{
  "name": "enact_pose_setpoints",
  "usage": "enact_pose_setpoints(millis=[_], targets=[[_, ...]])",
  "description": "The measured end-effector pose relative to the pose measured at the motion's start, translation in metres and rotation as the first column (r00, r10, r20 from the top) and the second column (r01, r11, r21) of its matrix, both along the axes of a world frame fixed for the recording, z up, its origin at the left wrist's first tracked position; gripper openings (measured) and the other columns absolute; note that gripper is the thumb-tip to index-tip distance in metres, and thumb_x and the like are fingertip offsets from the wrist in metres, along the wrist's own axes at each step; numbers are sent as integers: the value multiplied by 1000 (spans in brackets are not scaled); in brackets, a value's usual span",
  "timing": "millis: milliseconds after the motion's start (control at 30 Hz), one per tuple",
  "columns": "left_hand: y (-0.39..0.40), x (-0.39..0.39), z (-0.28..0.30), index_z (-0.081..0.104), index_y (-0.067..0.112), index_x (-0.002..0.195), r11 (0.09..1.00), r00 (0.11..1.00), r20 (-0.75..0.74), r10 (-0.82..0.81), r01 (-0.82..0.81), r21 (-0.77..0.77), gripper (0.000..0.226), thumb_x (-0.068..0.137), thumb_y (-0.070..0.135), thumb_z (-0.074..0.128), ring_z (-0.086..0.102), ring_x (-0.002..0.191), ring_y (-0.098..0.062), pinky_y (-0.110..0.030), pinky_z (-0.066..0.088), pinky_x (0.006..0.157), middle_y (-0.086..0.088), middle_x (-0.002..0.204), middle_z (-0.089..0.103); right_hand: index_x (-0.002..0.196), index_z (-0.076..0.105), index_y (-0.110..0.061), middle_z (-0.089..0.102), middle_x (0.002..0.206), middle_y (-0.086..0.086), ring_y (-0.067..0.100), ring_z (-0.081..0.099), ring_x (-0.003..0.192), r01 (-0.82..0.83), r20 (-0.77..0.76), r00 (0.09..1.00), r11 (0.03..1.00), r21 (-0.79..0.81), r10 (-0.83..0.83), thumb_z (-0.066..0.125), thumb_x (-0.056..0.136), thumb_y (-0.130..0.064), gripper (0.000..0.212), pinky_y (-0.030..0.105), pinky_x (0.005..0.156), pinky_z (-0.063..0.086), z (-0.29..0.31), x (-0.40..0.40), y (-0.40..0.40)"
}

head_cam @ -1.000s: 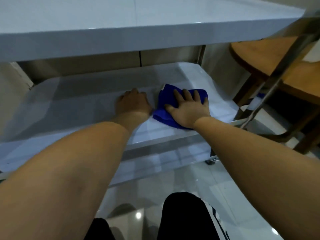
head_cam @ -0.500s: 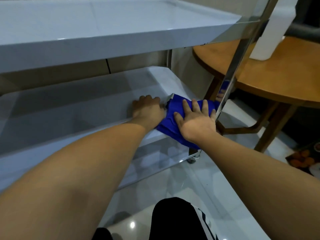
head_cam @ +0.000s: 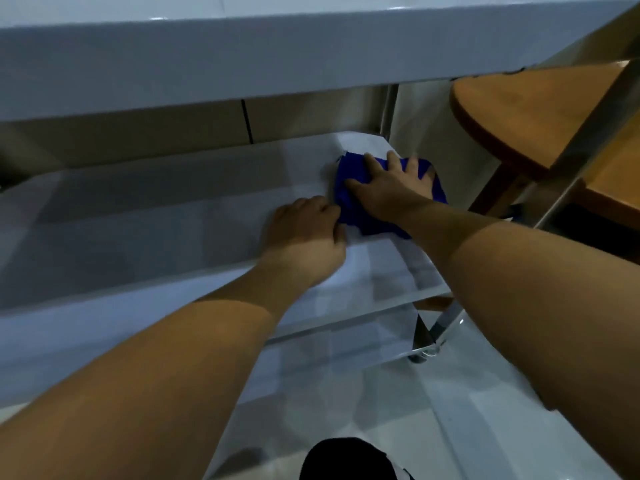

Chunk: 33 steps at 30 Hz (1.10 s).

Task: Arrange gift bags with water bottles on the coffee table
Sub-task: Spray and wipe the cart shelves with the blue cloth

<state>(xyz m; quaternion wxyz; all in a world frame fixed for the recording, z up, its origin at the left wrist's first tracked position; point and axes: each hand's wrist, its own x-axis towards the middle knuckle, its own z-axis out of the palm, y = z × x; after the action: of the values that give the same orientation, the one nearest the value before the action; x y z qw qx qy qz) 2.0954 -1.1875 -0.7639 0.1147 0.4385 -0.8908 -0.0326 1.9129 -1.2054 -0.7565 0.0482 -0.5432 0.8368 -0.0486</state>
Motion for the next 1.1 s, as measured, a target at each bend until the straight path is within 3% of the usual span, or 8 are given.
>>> enact_pose_setpoints(millis=[100,333,467,567,733,867,967,1100], targets=[[-1,-1,-2,59,20,134,1000,1000,-18,-4,4,9,39,103,36,42,52,121,-21,-37,40,106,0,137,56,159,11,-37,7,169,8,43,-3,153,-11,-2,1000,1000,3,11,24,93,-77,78,67,119,0,0,-14,-37],[-8,1,-8,60,23,135,1000,994,-107,-7,10,25,40,101,38,48,52,123,-19,-36,37,110,5,136,57,157,22,-35,16,166,12,45,10,151,48,2,999,999,-17,-48,31,93,-75,76,68,118,7,2,-26,-109],[-11,1,-10,63,25,132,999,992,-124,-2,7,35,38,99,39,48,53,121,-18,-37,38,109,7,133,59,143,43,-21,30,152,20,48,33,137,80,22,997,969,-233,-77,49,91,-68,70,67,112,26,4,-19,-117],[-8,1,-9,65,23,130,999,991,-134,-7,13,49,39,99,38,47,52,123,-22,-39,39,110,3,134,59,139,50,-20,37,146,22,52,36,132,167,-8,985,966,-197,-172,42,91,-72,71,69,109,26,0,-10,-110],[1,0,1,58,35,136,995,995,4,97,-97,23,41,102,46,39,31,138,-24,-44,25,116,0,148,40,154,31,-31,16,164,21,50,10,148,127,-11,992,988,-82,-129,24,89,-81,82,74,112,8,-8,-9,-102],[0,3,2,58,41,134,995,996,10,93,-94,35,41,102,50,34,44,122,-24,-44,36,106,3,128,51,157,20,-36,6,167,18,49,2,151,63,-14,998,998,-21,-63,20,90,-83,83,71,115,3,-3,-7,-99],[-3,4,5,67,36,119,993,993,17,113,-113,41,39,100,51,36,48,111,-22,-40,42,96,4,114,54,160,13,-35,2,168,15,47,-1,151,0,-20,1000,1000,-4,0,20,92,-81,82,71,116,-1,-1,10,-101],[-4,16,21,70,24,99,957,985,-93,145,-116,264,23,98,38,52,59,91,-18,-33,49,81,3,96,64,160,9,-38,1,169,13,43,1,153,-149,-10,989,989,14,149,19,90,-83,84,69,117,4,-1,67,-109]])
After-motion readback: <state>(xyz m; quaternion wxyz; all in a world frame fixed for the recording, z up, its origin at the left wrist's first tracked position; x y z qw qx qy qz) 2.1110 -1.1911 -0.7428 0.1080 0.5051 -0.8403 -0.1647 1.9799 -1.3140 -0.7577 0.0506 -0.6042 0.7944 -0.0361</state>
